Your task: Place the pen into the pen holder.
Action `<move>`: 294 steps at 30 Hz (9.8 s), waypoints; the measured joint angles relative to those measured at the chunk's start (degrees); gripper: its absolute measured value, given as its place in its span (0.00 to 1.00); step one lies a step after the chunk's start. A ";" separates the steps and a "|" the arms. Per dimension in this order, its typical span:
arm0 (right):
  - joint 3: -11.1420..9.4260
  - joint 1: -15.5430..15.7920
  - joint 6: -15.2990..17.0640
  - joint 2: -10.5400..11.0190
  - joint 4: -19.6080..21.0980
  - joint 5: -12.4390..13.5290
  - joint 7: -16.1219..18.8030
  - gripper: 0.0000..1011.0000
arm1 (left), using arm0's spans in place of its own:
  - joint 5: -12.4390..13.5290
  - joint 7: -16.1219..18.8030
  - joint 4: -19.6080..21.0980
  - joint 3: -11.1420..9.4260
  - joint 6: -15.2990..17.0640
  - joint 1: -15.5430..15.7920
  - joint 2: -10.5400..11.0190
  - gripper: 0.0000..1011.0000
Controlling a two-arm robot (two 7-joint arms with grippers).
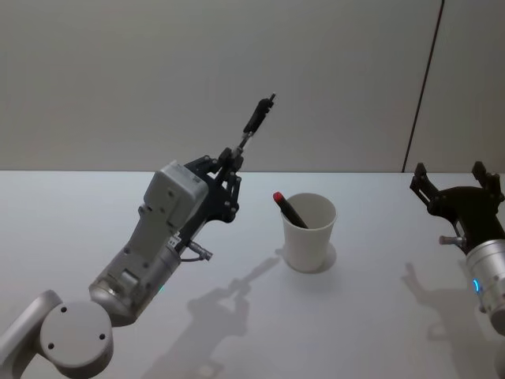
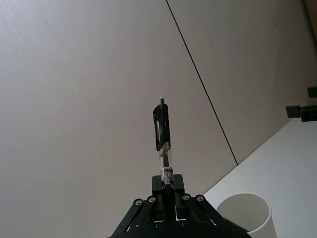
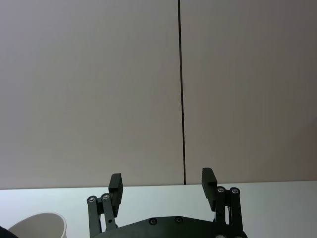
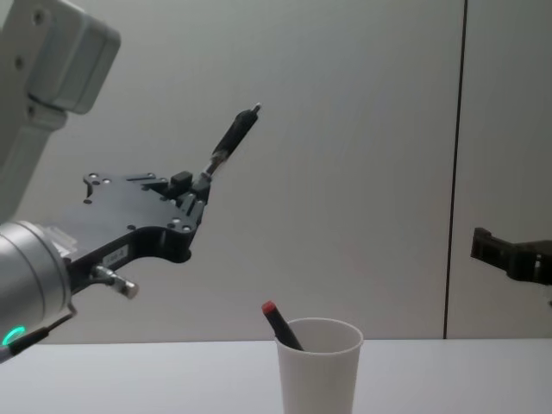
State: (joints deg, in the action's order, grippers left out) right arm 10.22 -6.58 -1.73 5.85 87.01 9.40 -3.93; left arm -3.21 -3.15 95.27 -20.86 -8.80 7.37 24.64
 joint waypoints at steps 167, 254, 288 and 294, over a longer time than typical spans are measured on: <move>1.67 -2.24 14.92 1.52 7.65 34.27 28.16 0.99 | 1.96 -18.34 -9.18 -0.51 -11.06 7.40 -5.01 0.14; 6.42 -6.93 15.26 -2.51 7.80 32.71 16.09 0.13 | 1.96 -18.35 -9.18 -0.51 -11.06 7.40 -5.01 0.71; 8.38 -7.29 6.81 -2.44 6.04 17.20 10.09 0.13 | 1.96 -18.35 -9.18 -0.51 -11.06 7.40 -5.01 0.99; 8.58 -8.15 4.54 -2.79 3.98 12.83 8.61 0.13 | 1.96 -18.35 -9.18 -0.51 -11.06 7.40 -5.01 0.99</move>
State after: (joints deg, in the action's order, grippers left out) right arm 18.80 -14.73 2.81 3.06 91.00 22.23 4.68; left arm -1.25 -21.50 86.09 -21.38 -19.86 14.77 19.64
